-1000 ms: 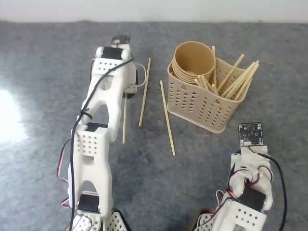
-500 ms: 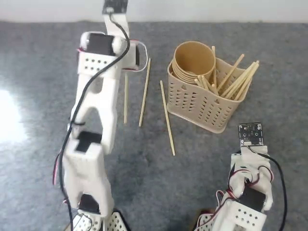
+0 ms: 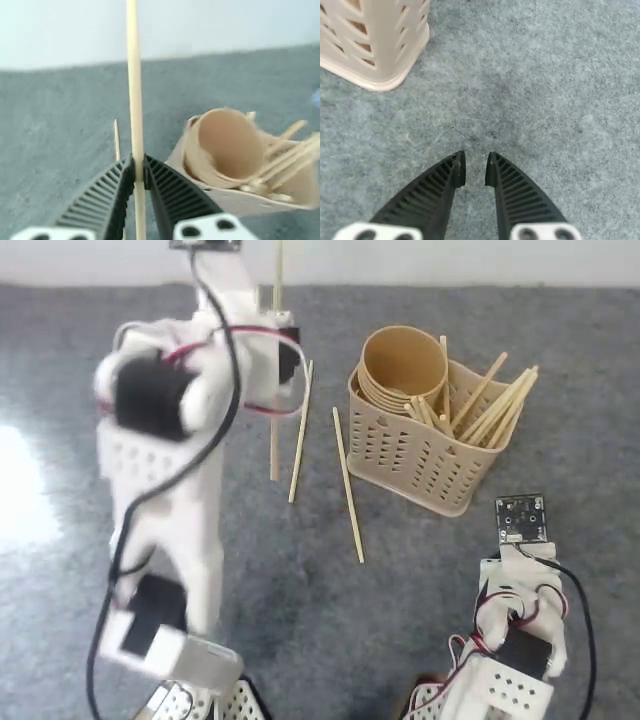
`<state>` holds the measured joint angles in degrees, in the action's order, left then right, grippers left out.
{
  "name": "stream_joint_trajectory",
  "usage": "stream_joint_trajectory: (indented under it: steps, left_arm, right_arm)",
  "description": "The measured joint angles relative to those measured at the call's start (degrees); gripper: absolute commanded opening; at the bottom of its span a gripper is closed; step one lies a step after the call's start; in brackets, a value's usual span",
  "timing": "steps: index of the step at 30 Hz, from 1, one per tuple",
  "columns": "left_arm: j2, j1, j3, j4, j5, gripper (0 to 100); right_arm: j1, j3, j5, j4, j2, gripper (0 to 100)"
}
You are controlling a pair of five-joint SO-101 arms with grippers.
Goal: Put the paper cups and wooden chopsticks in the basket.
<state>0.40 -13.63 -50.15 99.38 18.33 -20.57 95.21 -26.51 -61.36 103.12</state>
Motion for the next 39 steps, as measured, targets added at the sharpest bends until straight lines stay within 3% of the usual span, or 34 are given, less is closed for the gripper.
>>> stream_joint_trajectory:
  steps: [9, 16, 22, 39]
  left_arm:
    - [-12.48, -16.00, 0.00, 0.09, 1.14, 1]
    - [-12.57, -21.54, 0.00, -6.42, 5.45, 1]
    - [-10.81, -23.56, 4.04, -18.46, 5.36, 1]
    - [0.79, -32.70, 32.88, -60.92, -2.73, 1]
  right_arm:
    - [0.00, 0.00, 0.00, 0.00, 0.00, 8.0]
    - [0.00, 0.00, 0.00, 0.00, 0.00, 8.0]
    - [0.00, 0.00, 0.00, 0.00, 0.00, 8.0]
    - [0.00, 0.00, 0.00, 0.00, 0.00, 8.0]
